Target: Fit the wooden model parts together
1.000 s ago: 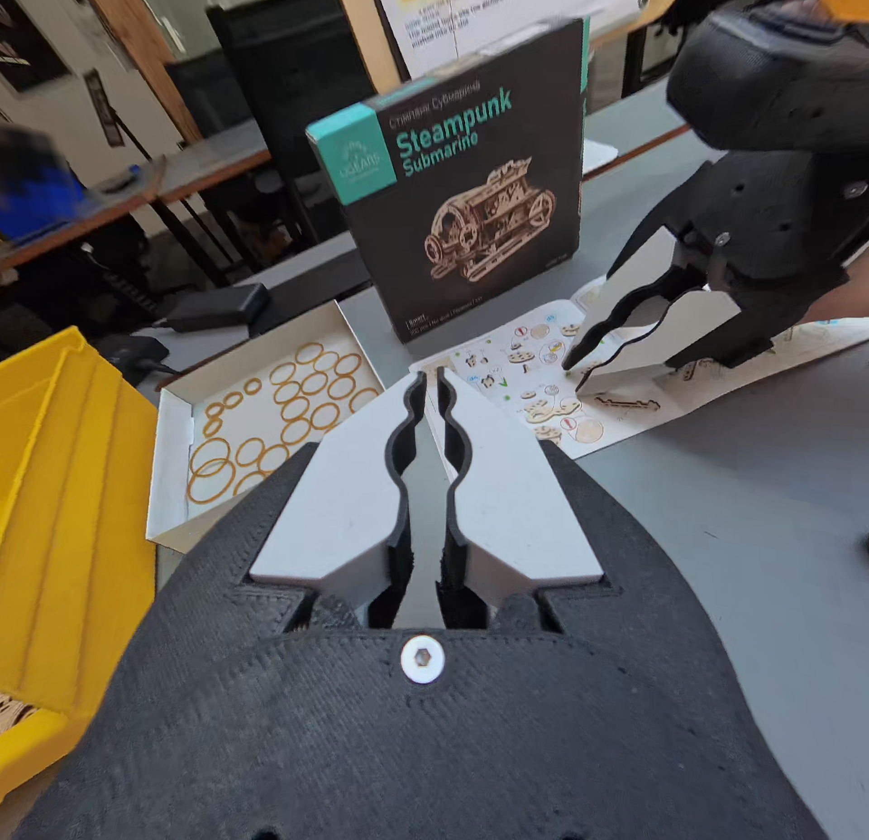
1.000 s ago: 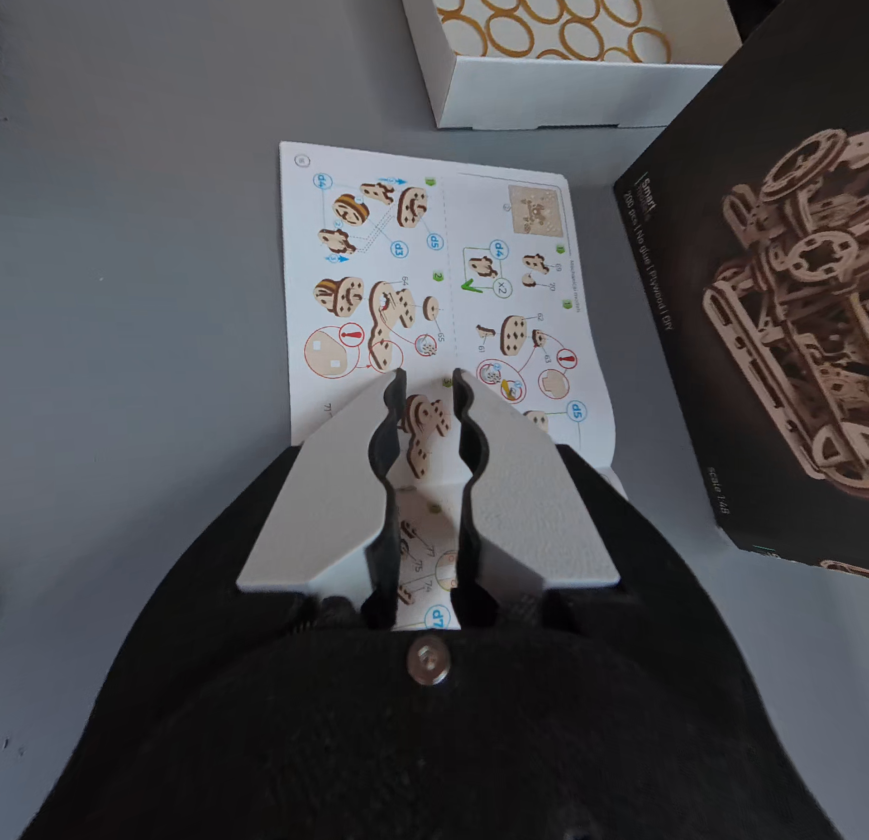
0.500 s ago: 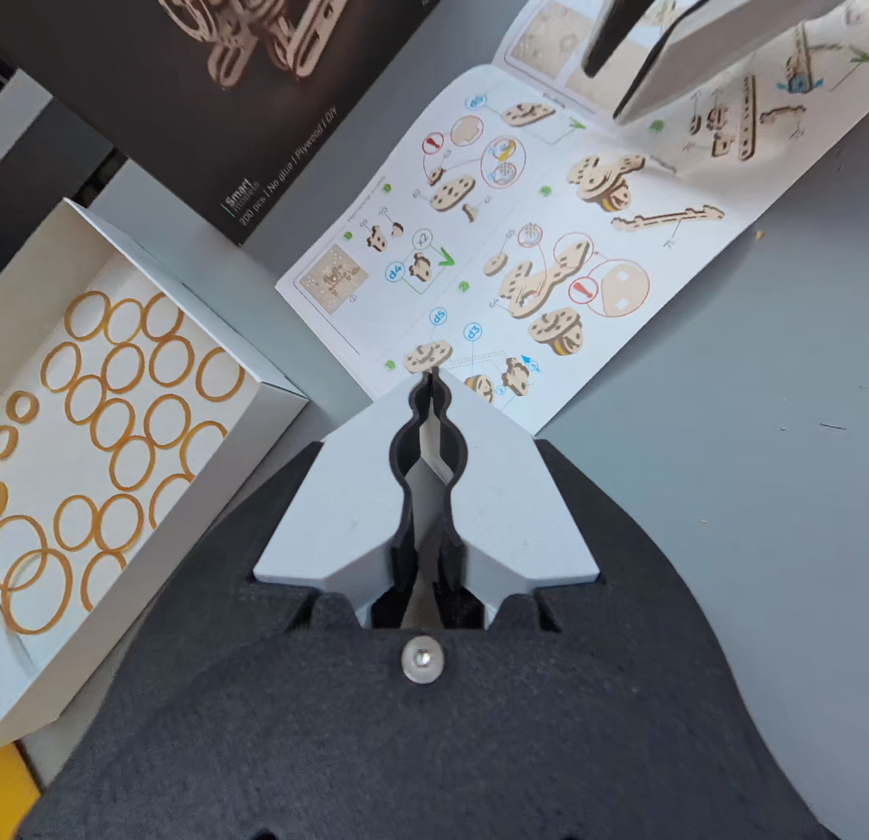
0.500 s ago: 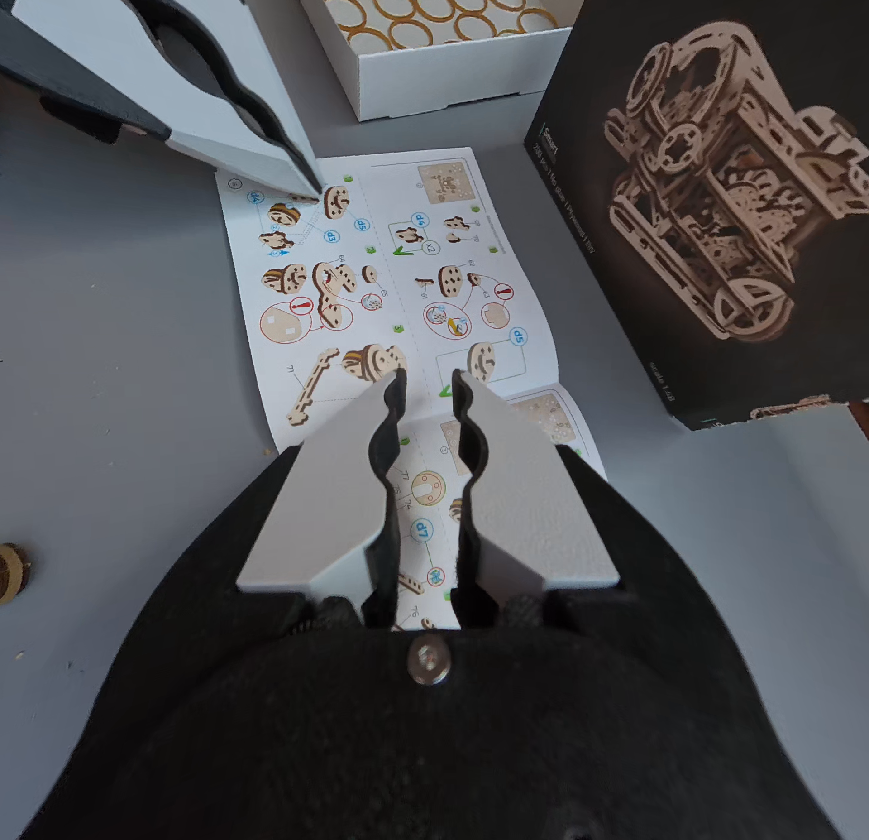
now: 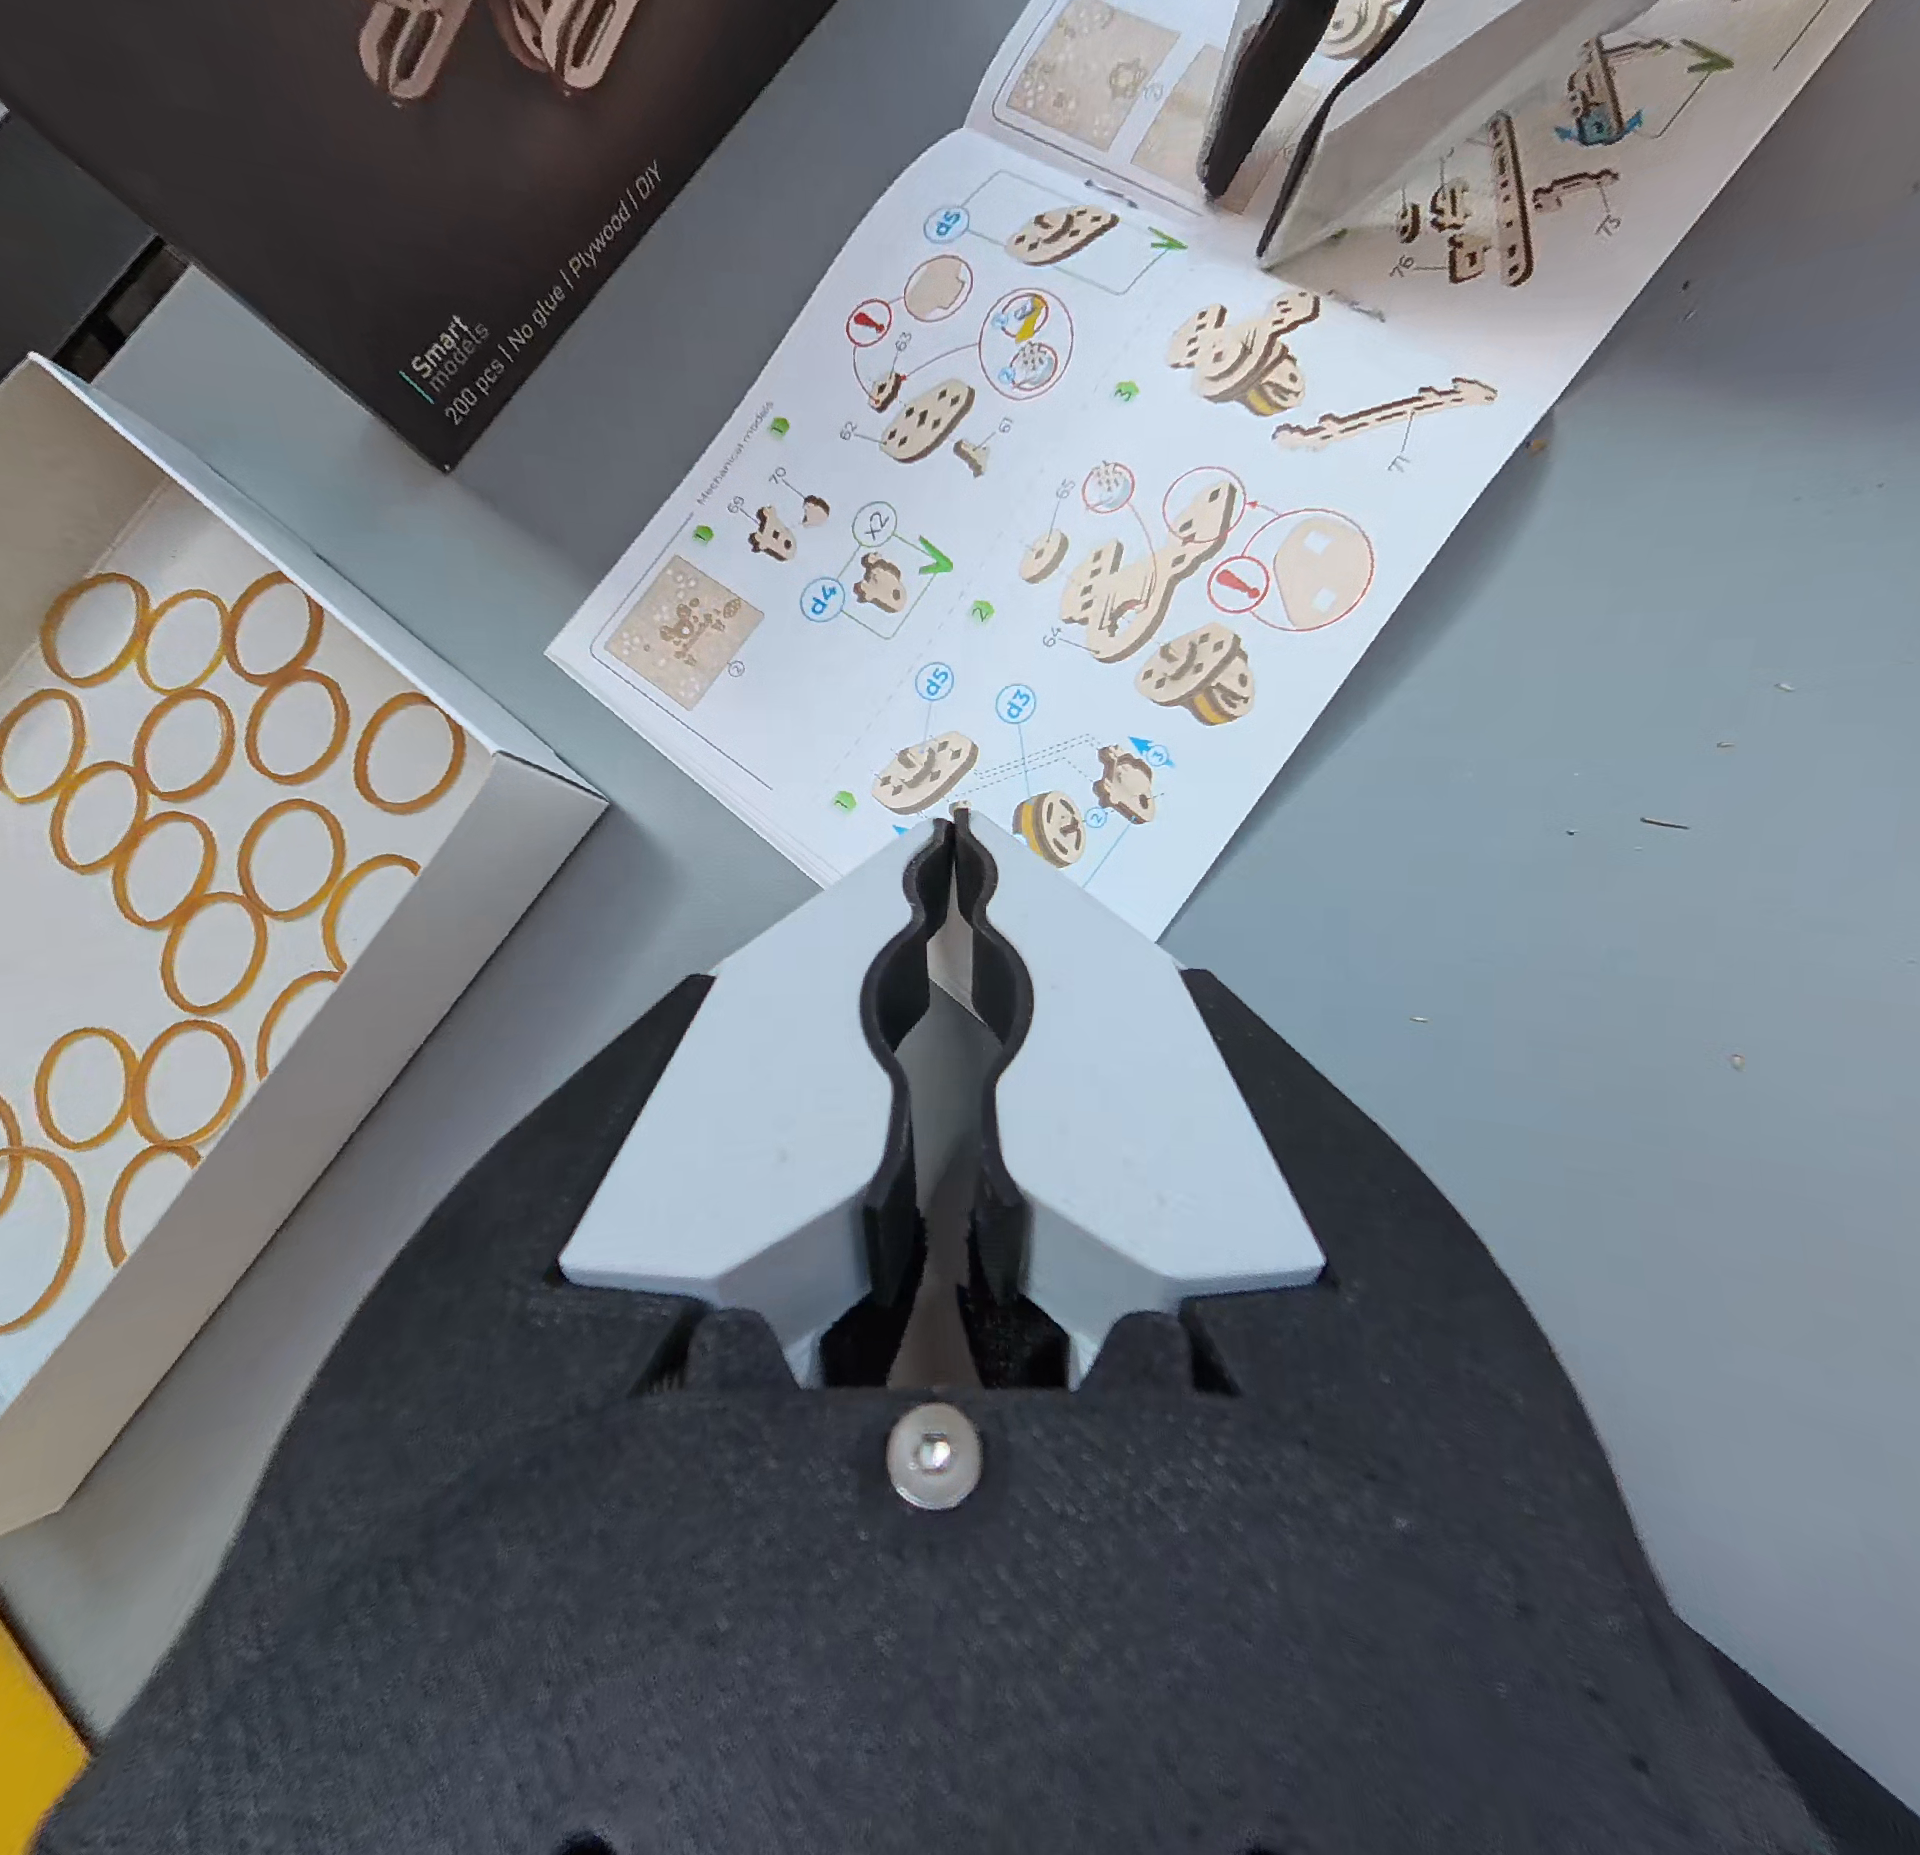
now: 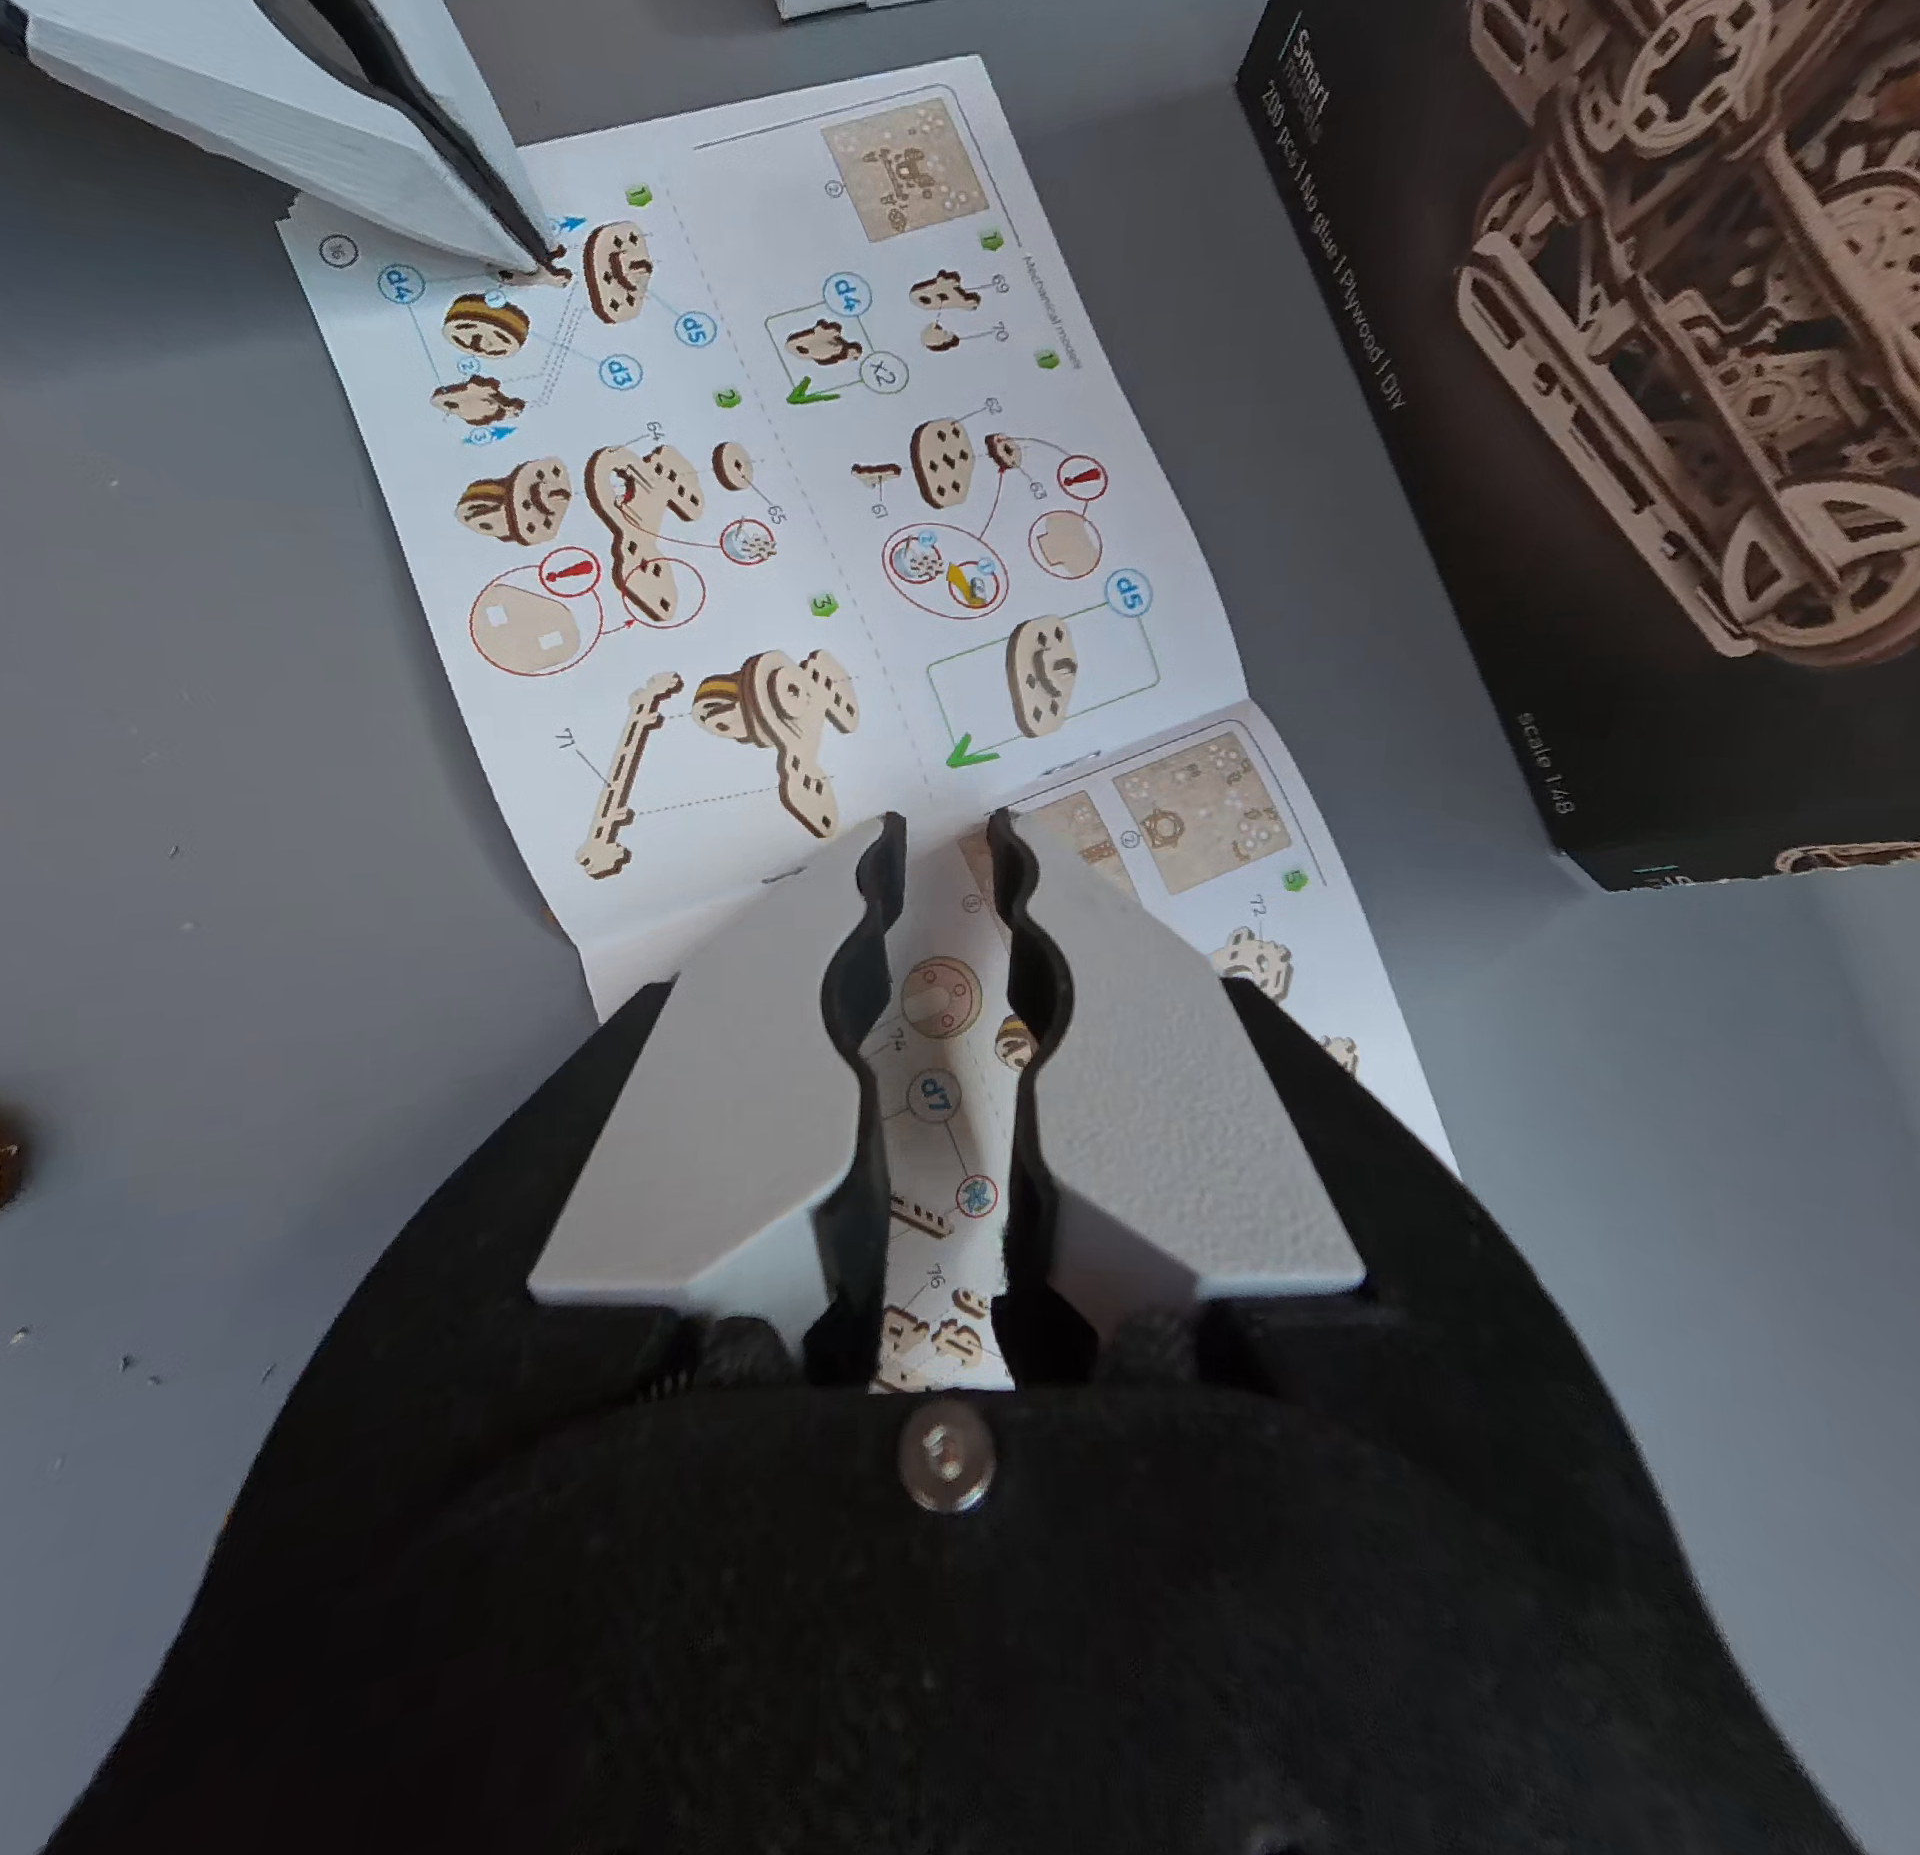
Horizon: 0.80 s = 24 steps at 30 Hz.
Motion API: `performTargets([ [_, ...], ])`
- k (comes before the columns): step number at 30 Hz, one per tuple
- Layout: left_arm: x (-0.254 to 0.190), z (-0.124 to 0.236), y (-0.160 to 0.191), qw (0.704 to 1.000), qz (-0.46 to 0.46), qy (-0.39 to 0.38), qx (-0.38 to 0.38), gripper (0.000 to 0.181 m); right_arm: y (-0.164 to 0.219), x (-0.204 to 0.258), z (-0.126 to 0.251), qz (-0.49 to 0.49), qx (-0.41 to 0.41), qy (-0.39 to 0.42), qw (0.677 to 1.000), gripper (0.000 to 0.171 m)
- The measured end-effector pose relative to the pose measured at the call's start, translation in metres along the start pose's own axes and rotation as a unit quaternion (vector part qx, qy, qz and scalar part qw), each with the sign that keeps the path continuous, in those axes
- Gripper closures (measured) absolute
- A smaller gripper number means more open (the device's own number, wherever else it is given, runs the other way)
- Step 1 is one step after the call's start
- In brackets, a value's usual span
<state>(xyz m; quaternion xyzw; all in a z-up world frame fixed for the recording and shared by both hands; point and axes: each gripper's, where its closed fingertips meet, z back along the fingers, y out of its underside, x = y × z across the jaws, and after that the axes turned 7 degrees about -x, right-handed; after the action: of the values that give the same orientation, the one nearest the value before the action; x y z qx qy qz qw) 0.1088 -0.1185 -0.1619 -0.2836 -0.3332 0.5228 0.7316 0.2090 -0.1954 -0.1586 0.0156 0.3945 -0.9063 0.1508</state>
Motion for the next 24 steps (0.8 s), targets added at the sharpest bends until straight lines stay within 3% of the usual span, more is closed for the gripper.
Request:
performTargets([
  [1,0.001,0.0,0.0,1.0,-0.006,-0.002,-0.001,0.181,-0.001,0.001,0.0,-0.002,-0.002,-0.003,1.0,0.155],
  [6,0.012,-0.002,0.0,0.998,-0.042,-0.045,-0.003,0.181,-0.025,0.006,-0.001,0.02,-0.053,0.013,0.998,0.154],
  [10,0.015,-0.002,0.001,0.997,-0.054,-0.057,-0.003,0.181,-0.016,0.013,-0.012,0.033,-0.03,0.0,0.999,0.155],
  [13,0.027,0.004,-0.01,0.994,-0.051,-0.094,-0.031,0.181,-0.031,0.015,0.003,0.043,-0.066,-0.002,0.997,0.151],
  [18,0.046,0.031,-0.041,0.981,-0.023,-0.145,-0.125,0.181,-0.034,0.074,0.046,0.031,-0.135,-0.12,0.983,0.121],
  [20,0.049,0.033,-0.041,0.98,-0.021,-0.151,-0.129,0.181,-0.018,0.112,0.059,0.044,-0.139,-0.193,0.97,0.12],
  [24,0.042,0.025,-0.037,0.984,-0.03,-0.135,-0.116,0.181,0.008,0.149,0.067,0.131,-0.126,-0.221,0.958,0.12],
])
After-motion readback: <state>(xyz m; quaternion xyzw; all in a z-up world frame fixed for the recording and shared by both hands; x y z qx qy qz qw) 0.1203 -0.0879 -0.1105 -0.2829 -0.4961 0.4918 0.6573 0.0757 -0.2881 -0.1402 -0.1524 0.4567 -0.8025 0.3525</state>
